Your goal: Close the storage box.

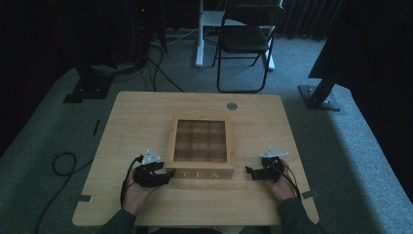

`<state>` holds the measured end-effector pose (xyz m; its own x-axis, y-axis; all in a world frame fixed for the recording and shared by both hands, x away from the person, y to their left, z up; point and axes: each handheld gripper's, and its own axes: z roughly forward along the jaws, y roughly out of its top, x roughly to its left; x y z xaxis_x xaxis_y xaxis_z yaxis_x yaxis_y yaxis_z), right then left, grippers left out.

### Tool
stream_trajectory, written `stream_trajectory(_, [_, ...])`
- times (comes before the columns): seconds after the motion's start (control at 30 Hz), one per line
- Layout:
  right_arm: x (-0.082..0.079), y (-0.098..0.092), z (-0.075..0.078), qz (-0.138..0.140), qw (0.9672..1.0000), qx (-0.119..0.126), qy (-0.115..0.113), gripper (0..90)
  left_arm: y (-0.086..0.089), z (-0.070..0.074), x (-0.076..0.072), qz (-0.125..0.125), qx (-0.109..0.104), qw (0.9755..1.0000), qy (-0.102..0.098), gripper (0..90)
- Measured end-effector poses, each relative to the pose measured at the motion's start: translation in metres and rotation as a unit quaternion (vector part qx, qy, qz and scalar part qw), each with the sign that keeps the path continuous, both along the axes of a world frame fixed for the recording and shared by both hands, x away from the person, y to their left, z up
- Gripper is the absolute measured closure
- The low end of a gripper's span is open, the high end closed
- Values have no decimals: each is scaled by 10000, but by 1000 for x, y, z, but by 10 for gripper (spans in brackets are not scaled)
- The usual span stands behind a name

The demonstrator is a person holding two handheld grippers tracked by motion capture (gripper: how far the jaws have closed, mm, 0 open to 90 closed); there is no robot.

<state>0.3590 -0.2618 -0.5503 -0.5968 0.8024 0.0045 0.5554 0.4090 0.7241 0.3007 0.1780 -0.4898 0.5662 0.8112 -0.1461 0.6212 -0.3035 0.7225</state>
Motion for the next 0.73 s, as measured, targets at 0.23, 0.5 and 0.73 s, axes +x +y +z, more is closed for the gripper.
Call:
stream_trajectory(0.23, [0,0,0,0,10000,0,0,128,14,13,-4,161,-363,9988,-301,408])
stream_trajectory(0.5, [0,0,0,1,10000,-1,0,128,33,17,-4,563,-465,9957,-577,401])
stream_trajectory(0.73, [0,0,0,-1,10000,3,2,128,50,1,4,1063,-253,9927,-510,396])
